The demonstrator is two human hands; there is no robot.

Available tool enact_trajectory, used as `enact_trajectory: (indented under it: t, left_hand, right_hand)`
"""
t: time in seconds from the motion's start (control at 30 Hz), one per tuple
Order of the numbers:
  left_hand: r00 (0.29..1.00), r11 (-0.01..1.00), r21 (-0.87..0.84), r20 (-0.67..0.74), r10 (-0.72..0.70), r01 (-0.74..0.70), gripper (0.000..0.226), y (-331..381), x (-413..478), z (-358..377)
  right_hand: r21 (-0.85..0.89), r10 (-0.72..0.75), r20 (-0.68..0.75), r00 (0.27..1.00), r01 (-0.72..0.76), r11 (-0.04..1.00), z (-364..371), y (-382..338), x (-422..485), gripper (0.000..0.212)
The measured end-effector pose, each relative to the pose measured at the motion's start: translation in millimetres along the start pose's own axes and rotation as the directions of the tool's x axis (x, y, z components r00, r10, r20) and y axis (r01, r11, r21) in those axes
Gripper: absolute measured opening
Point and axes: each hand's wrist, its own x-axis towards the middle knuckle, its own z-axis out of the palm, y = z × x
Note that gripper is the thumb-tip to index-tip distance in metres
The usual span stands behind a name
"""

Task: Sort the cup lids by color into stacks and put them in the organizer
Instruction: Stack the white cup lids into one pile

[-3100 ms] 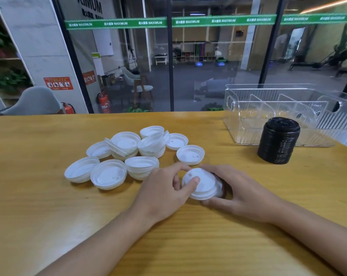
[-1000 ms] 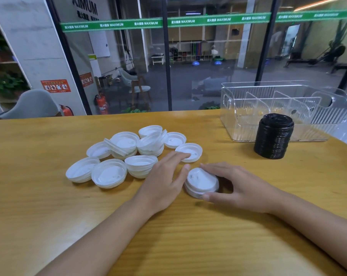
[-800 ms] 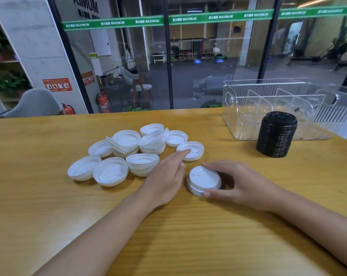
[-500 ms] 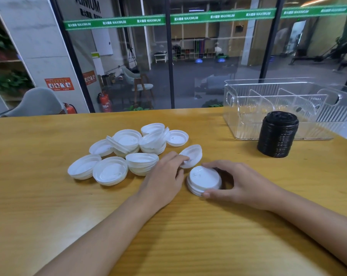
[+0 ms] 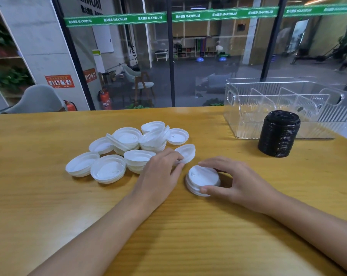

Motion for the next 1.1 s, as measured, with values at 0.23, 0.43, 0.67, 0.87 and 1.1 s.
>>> enact_trajectory:
  t: [0.23,0.43,0.67,0.87,1.1]
  left_hand:
    - [0.991,0.98,-0.174,-0.068,-0.114,0.1,0.005,10,-3,-18]
    - [0.965,0.913,-0.348,-0.074,-0.252,0.212,0.026,17,-1,-25]
    - [0.922,0.742,-0.592,0.002,-0.388,0.314,0.039,19,3,-25]
    - [0.92,0.75,-0.534,0.186,-0.346,0.39,0.046,24,-2,-18]
    - [0.948,0.914,-0.275,0.195,-0.251,0.299,0.05,26,-7,-19]
  right_hand:
    - [0.061,0.035,-0.027,0.999,-0.033,0.998,4,5,0,0.077]
    - [0.096,0.033,-0.045,0.998,-0.028,0.995,6,6,0,0.087]
    - [0.082,0.002,-0.022,1.0,0.0,0.997,5,5,1,0.085]
    - [0.096,-0.002,-0.03,1.0,0.005,0.995,4,6,1,0.09]
    - [0.089,-0.003,-0.033,0.999,0.006,0.996,5,6,0,0.087]
